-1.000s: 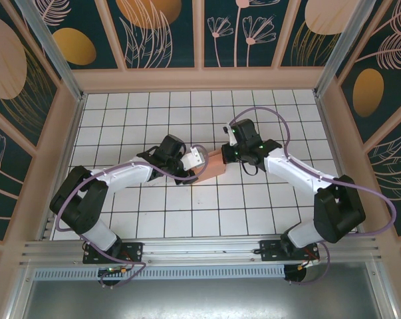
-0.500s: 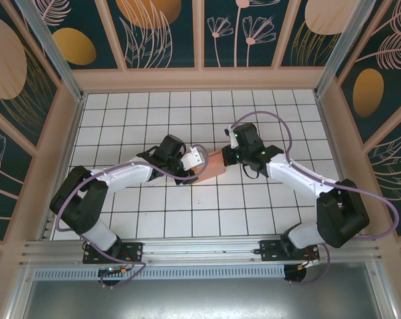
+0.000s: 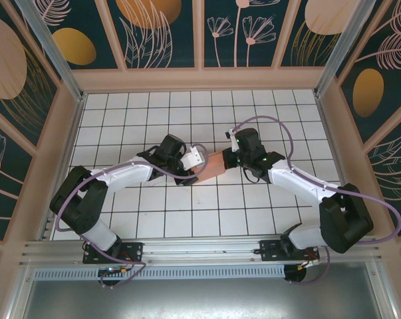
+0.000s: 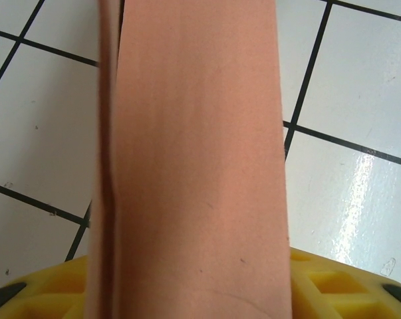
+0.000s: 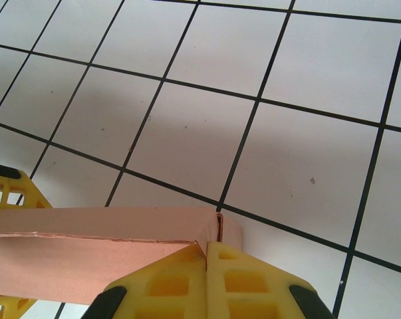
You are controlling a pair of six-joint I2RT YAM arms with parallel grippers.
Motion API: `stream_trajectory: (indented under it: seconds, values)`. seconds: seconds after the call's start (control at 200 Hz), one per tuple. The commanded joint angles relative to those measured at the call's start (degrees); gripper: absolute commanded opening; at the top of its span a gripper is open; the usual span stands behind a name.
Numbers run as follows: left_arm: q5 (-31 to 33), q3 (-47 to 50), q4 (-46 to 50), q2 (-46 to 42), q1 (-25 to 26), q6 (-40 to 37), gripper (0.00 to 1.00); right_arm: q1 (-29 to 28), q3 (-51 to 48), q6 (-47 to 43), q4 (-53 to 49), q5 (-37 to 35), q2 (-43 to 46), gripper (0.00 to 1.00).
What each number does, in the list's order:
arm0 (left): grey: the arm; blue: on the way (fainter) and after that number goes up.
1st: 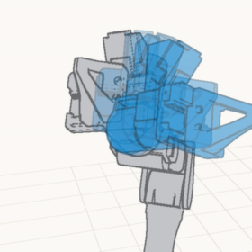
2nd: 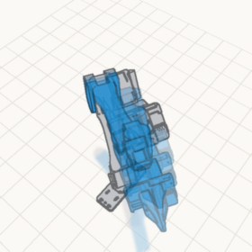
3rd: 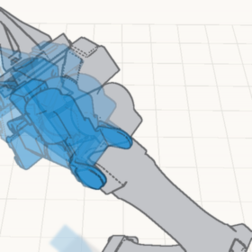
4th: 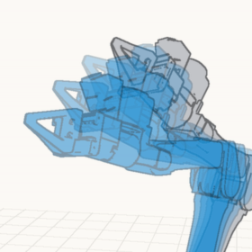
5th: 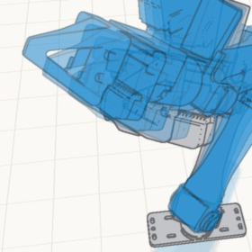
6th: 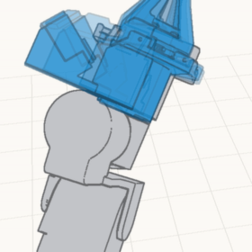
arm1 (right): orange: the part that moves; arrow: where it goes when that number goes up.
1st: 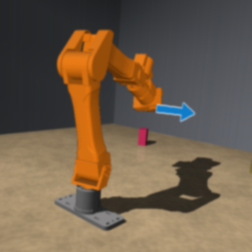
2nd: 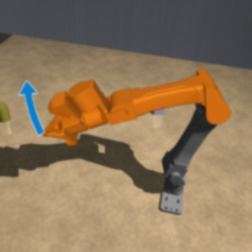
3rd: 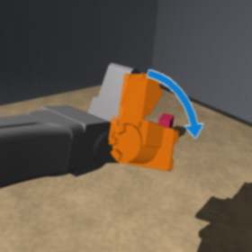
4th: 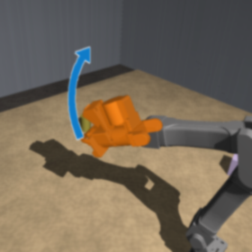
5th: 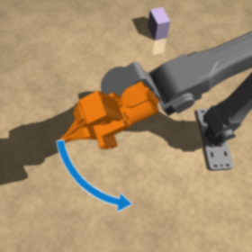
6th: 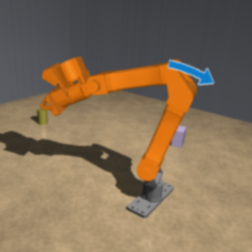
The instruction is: Fold the paper box
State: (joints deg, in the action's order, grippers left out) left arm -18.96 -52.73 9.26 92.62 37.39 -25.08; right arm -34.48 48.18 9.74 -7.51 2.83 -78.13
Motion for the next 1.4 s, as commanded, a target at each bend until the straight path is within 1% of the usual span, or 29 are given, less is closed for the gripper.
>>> stream_trajectory:
  seconds: [0.0,0.115,0.235,0.31,0.375,0.596,0.651,0.716,0.776,0.856,0.951,1.106,1.141,1.171,1.221,1.326,1.396]
  values:
    - [-1.6,-1.0,1.5,-1.6,-0.1,1.8,0.54,-0.9,-0.8,0.1,-0.1,-1.7,0.7,0.00]
    - [-1.6,-0.2,0.6,-3.8,-0.1,3.0,0.62,-1.4,-0.7,0.4,-0.2,-2.8,0.6,0.00]
    - [0.0,1.6,-1.6,-7.2,-0.1,4.7,0.71,-2.1,-0.7,0.8,0.0,-3.4,0.6,0.00]
    - [1.2,3.3,-3.4,-9.9,-0.1,6.2,0.83,-2.4,-0.7,1.0,-0.1,-4.9,0.5,0.00]
    - [3.5,4.7,-5.3,-12.6,-0.1,8.4,0.98,-2.6,-0.7,1.3,-0.3,-5.7,0.5,0.00]
    - [13.9,10.8,-10.6,-24.2,-0.1,18.1,0.99,-3.4,0.0,2.6,-1.2,-6.7,0.7,0.00]
    - [17.8,10.6,-9.2,-26.2,-0.1,22.8,0.99,-3.5,0.2,2.8,-1.6,-7.1,0.7,0.00]
    - [21.4,8.9,-5.1,-27.3,-0.1,27.7,0.99,-3.6,0.3,2.8,-1.9,-7.4,0.9,0.00]
    - [21.7,7.9,-2.2,-27.6,-0.1,29.8,0.99,-3.7,0.3,3.1,-2.1,-7.8,1.0,0.00]
    - [21.2,7.7,-0.5,-27.9,0.2,31.3,0.99,-3.8,0.3,3.4,-2.2,-8.2,1.1,0.00]
    - [23.8,7.4,0.7,-28.0,0.8,32.3,0.95,-3.8,0.3,4.2,-2.7,-8.5,1.1,0.00]
    - [24.1,4.6,2.3,-25.1,1.8,34.1,0.77,-3.7,0.4,5.2,-2.6,-7.9,1.1,0.00]
    - [23.5,3.9,2.2,-23.9,2.1,34.3,0.75,-3.8,0.4,5.3,-2.7,-7.9,1.0,0.00]
    - [23.3,3.7,1.6,-23.1,2.3,34.7,0.70,-3.8,0.5,5.3,-2.6,-7.9,1.0,0.00]
    - [23.0,3.9,0.0,-22.1,2.5,36.8,0.57,-3.8,0.4,5.3,-2.7,-7.9,1.1,0.00]
    - [21.8,4.8,-3.0,-21.4,2.8,42.6,0.54,-3.8,0.2,5.5,-2.5,-7.7,1.2,0.00]
    - [21.4,4.8,-3.4,-20.8,3.1,45.2,0.42,-3.7,0.3,5.5,-2.6,-7.7,1.1,0.00]
